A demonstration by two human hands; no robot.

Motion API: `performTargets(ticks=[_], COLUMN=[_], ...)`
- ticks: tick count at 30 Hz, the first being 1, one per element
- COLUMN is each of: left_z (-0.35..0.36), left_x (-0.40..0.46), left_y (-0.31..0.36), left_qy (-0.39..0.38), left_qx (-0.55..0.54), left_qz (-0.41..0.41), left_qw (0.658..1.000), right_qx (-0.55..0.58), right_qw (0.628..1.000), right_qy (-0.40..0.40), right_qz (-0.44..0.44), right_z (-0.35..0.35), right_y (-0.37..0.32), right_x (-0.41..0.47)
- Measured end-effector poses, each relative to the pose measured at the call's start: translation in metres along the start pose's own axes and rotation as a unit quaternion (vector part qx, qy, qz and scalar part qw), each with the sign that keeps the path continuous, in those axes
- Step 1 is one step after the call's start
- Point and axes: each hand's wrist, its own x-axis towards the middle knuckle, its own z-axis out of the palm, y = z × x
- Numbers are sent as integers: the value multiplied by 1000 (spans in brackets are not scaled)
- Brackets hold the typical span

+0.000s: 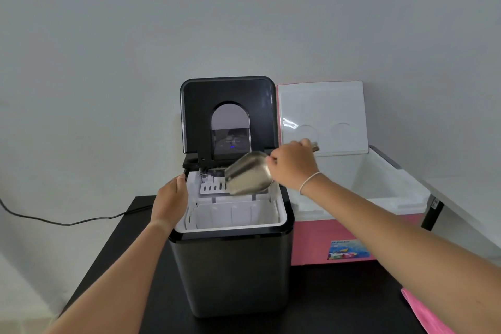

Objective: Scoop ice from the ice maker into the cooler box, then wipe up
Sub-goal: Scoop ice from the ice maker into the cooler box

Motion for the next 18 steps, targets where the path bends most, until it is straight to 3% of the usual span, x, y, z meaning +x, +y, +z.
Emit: performTargets(ticks=[5, 11, 14, 18], left_z=[-2, -2, 0, -1], left_x=[-2, 0, 0, 0], left_y=[4, 1, 0, 0], left_qy=[-2, -2, -4, -1], left_qx=[-50, -66, -71, -83], left_qz=[-16, -23, -21, -28], left_qw=[999, 998, 997, 996], right_qx=[-160, -374, -368, -251], right_qw=[975, 889, 876, 903], right_qy=[-98, -206, -270, -334], right_qz=[-116, -164, -158, -99], right_z=[13, 34, 44, 39], right_y=[-41, -78, -83, -73], right_x=[-12, -17, -12, 1])
